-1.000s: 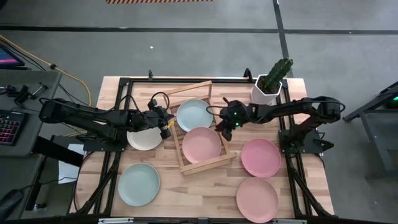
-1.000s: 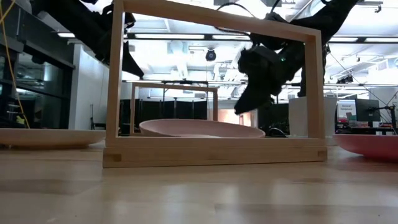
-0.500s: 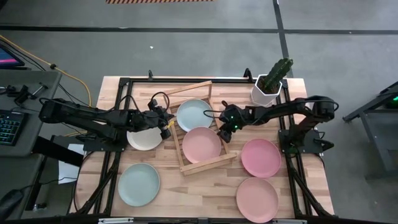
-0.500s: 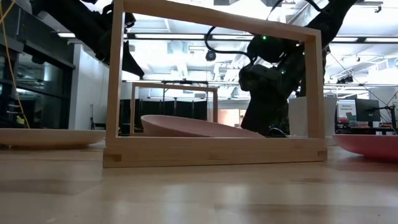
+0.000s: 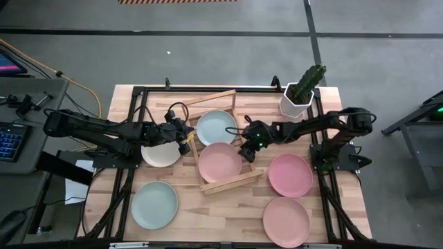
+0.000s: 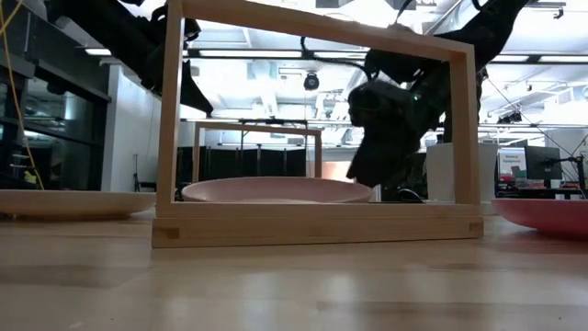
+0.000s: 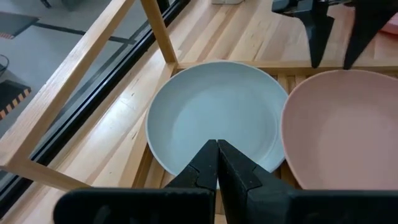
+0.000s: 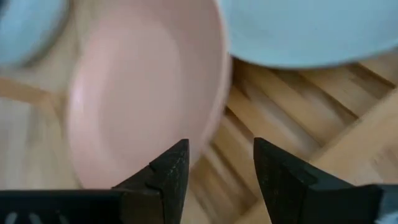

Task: Place and stack plates onto a shelf
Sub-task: Adjust the plates on the shelf

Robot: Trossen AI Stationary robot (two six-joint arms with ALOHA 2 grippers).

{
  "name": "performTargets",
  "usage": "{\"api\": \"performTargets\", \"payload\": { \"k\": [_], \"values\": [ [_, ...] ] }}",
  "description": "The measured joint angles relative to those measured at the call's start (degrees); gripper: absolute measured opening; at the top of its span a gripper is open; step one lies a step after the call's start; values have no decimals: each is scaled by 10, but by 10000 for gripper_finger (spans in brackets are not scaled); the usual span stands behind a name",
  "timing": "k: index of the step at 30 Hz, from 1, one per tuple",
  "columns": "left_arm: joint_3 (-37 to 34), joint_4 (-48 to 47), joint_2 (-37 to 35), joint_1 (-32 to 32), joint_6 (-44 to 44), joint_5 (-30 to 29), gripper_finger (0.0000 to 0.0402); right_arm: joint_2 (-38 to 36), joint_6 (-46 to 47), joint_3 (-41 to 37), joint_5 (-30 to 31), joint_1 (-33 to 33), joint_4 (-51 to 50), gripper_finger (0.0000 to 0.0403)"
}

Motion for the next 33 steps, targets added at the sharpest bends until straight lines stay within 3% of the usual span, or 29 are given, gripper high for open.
{"api": "performTargets", "payload": {
  "k": [10, 16, 33],
  "values": [
    [0, 6, 0, 0, 0, 0, 0, 0, 17, 26, 77, 42, -12, 161],
    [0, 9, 0, 0, 2, 0, 0, 0, 25, 38, 146, 57, -68, 161],
    [0, 11, 0, 0, 5, 0, 0, 33, 53, 38, 151, 74, -49, 160]
  ]
}}
